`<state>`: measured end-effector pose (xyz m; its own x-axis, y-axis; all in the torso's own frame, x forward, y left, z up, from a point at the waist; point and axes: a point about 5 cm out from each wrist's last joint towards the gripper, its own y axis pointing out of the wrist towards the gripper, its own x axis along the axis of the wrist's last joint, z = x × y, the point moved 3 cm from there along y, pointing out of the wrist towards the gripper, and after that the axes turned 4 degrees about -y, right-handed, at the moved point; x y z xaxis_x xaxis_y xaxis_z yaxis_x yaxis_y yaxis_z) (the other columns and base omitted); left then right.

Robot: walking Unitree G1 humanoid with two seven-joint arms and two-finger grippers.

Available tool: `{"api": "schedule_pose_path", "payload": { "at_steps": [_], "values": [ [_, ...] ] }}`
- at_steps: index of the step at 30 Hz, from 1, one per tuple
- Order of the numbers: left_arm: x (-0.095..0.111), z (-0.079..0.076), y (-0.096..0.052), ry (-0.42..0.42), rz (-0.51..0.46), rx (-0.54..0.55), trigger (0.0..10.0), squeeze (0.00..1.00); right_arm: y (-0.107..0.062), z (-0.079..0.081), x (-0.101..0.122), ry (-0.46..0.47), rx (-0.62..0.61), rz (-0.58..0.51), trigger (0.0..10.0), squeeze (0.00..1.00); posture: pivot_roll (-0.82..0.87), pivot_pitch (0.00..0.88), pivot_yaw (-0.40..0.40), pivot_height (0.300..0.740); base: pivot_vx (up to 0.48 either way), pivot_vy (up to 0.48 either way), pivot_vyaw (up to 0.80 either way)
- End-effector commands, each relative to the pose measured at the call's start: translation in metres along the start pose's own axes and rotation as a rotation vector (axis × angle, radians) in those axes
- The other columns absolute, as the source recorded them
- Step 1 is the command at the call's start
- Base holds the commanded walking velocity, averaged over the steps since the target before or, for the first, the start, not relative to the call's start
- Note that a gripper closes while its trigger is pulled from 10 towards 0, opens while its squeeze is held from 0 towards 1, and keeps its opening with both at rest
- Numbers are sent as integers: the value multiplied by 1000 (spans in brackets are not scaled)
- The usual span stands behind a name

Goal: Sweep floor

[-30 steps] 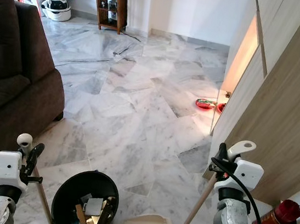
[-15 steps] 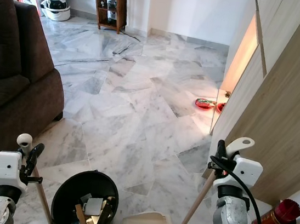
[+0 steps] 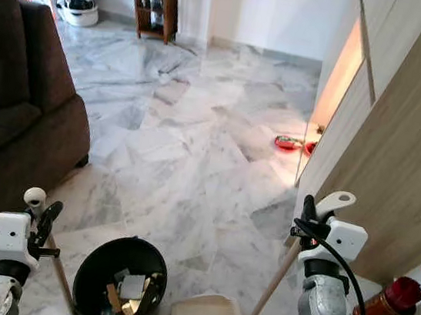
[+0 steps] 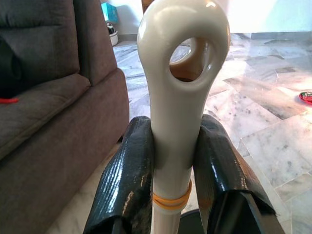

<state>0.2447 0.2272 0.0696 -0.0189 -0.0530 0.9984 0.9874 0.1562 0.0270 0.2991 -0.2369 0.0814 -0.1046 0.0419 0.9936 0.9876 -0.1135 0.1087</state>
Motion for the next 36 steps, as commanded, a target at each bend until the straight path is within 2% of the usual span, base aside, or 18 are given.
{"api": "schedule_pose_path", "payload": {
  "at_steps": [1, 22, 33, 36],
  "values": [
    [13, -1, 2, 5, -58, -14, 10000, 0, 1, 0, 2, 15, -3, -16, 10000, 0, 23, 0, 22, 740, -281, 0, 0],
    [14, -6, 2, -4, -56, -27, 10000, 0, 5, 2, 2, 19, -2, -20, 10000, 0, 20, 6, 19, 740, -290, 0, 0],
    [15, -4, 4, -2, -58, -19, 10000, 0, 7, 1, 1, 27, -11, -17, 10000, 0, 16, 11, 20, 740, -292, 0, 0],
    [15, -5, 6, -2, -58, -17, 10000, 0, 8, 1, 0, 26, -13, -14, 10000, 0, 14, 11, 18, 740, 0, 0, 0]
  ]
}}
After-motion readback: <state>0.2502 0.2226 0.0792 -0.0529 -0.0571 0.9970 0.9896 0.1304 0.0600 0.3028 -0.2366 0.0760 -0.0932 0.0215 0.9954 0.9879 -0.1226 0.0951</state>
